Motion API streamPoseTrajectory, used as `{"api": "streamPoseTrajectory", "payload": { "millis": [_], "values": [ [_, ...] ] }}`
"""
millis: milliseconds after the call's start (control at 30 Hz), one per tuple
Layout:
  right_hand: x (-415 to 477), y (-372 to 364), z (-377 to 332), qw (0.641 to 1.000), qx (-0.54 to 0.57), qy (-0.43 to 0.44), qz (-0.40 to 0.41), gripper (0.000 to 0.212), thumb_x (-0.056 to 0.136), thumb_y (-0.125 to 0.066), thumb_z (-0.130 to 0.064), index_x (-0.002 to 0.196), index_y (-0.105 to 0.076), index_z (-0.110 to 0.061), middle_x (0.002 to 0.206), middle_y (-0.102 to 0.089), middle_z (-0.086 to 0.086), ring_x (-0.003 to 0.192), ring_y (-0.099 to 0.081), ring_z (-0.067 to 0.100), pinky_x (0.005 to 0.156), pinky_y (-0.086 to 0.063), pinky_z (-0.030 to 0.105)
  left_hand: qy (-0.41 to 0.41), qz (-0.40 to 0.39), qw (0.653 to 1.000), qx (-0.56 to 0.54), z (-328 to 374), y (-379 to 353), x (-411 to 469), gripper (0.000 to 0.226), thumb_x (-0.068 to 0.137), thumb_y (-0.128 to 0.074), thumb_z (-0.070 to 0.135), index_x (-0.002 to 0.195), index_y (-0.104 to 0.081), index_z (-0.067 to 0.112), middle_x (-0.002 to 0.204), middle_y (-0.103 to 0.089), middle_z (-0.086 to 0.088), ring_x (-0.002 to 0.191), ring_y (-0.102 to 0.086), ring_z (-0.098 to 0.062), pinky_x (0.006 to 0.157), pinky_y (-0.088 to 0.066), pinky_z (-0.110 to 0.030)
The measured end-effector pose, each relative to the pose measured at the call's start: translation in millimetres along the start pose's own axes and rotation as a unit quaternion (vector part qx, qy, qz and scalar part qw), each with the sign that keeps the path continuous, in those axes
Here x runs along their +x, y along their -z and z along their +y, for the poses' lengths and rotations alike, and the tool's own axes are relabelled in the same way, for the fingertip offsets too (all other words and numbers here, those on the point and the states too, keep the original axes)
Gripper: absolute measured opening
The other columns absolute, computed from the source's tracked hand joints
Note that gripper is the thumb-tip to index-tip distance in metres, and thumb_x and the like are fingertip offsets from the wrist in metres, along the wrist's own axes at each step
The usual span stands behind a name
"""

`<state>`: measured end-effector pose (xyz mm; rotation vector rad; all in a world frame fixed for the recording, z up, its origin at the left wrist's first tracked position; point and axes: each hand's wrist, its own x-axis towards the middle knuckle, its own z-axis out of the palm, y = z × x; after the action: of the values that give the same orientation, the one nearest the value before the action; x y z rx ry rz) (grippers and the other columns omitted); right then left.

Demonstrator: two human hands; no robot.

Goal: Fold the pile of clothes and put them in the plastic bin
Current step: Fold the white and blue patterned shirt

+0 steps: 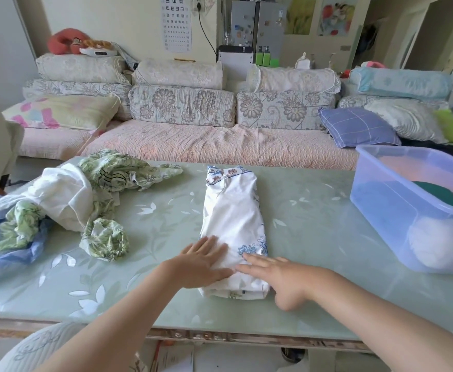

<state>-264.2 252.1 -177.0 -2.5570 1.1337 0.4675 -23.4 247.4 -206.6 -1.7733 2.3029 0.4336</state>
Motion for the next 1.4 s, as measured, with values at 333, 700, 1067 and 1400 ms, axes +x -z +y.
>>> {"api": "streamPoseTrajectory", "payload": {
  "millis": [333, 700, 1067, 1400],
  "values": [
    [7, -6, 10, 0.976, -0.072, 0.116, 0.169, 0.074, 0.074, -0.057, -0.015, 0.145, -0.046, -0.035, 0.148, -0.046, -0.011, 0.134, -0.043, 0.008, 0.111, -0.032, 0.030, -0.149, 0.113, 0.982, -0.003, 9, 7, -7, 0.059, 0.096, -0.036, 0.060, 0.147, -0.039, 0.030, 0.158, -0.029, 0.004, 0.147, -0.019, -0.016, 0.120, -0.019, -0.035],
    [15, 3, 17, 0.956, 0.177, 0.019, 0.235, 0.044, 0.083, -0.046, 0.000, 0.105, -0.069, -0.030, 0.093, -0.070, -0.001, 0.085, -0.061, 0.019, 0.074, -0.046, 0.030, -0.159, 0.097, 0.981, -0.052, 11, 7, -19, 0.098, 0.063, -0.081, 0.053, 0.145, -0.030, 0.038, 0.138, -0.039, 0.017, 0.123, -0.042, -0.007, 0.099, -0.042, -0.026],
    [19, 23, 34, 0.899, 0.302, -0.080, 0.308, 0.008, 0.092, -0.069, -0.021, 0.092, -0.064, -0.027, 0.075, -0.063, -0.009, 0.069, -0.056, 0.009, 0.066, -0.041, 0.027, -0.004, 0.216, 0.922, -0.320, 3, 31, -10, 0.027, 0.088, -0.062, 0.031, 0.112, -0.052, 0.038, 0.094, -0.065, 0.012, 0.079, -0.064, -0.010, 0.069, -0.053, -0.028],
    [56, 9, 46, 0.920, -0.031, -0.176, 0.348, 0.046, 0.099, -0.052, -0.036, 0.142, -0.038, -0.024, 0.127, -0.059, 0.006, 0.110, -0.060, 0.031, 0.081, -0.046, 0.039, -0.184, 0.327, 0.927, 0.000, 36, -6, 28, 0.040, 0.098, -0.034, 0.043, 0.130, -0.057, 0.035, 0.146, -0.048, 0.006, 0.139, -0.040, -0.020, 0.112, -0.035, -0.039]
  ]
}}
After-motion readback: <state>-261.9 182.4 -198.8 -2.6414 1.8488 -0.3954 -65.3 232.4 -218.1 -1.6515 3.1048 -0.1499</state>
